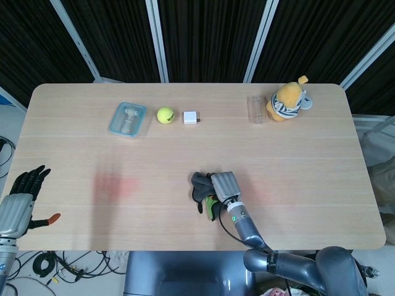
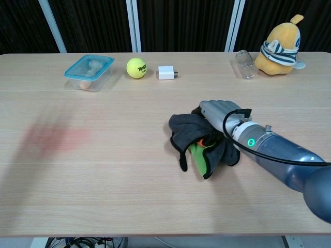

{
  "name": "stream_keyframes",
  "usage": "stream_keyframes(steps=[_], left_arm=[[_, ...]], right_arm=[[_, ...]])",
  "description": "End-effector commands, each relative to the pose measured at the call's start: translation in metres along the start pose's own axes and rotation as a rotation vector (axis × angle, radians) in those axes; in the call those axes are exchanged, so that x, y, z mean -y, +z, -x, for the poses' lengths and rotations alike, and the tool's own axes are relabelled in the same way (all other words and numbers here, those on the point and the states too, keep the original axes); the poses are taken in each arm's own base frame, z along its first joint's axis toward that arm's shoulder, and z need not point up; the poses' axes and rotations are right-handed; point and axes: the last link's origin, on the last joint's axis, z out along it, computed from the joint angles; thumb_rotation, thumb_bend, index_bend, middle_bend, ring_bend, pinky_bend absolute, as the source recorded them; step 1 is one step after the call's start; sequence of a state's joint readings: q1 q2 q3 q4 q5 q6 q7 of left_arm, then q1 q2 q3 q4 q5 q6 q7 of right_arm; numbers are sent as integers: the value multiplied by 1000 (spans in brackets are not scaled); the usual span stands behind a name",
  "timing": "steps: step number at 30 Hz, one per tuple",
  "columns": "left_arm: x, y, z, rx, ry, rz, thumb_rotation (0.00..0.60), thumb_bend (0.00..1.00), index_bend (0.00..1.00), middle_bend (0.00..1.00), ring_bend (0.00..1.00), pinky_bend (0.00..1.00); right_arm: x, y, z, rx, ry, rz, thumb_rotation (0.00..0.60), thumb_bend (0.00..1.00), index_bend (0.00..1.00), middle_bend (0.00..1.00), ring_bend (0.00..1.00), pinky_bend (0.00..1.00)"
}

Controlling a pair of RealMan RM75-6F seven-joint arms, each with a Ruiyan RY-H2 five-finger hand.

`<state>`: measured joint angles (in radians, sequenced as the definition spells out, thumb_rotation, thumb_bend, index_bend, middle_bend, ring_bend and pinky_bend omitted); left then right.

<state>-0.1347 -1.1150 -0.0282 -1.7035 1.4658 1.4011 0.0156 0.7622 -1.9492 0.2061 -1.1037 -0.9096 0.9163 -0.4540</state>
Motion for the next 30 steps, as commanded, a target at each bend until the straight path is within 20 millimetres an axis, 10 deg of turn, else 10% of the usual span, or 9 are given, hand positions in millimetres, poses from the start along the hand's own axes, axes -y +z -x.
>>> stream_keyframes(steps=[1, 15, 30], left_arm=[[-1, -1, 0, 1, 0, 2, 600, 11, 0, 0, 0, 0], [-3, -4, 1, 3, -3, 6, 600, 11, 0, 0, 0, 0], [-1, -2, -1, 2, -4, -3, 600, 11, 0, 0, 0, 0]], right_arm=[[-20, 1, -6, -20, -18, 56, 600, 494, 758, 704, 736, 845], [-63, 17, -29, -71, -49, 209, 600, 494, 758, 704, 735, 845], [44, 19, -3, 0, 20, -53, 600, 494, 758, 703, 734, 844]])
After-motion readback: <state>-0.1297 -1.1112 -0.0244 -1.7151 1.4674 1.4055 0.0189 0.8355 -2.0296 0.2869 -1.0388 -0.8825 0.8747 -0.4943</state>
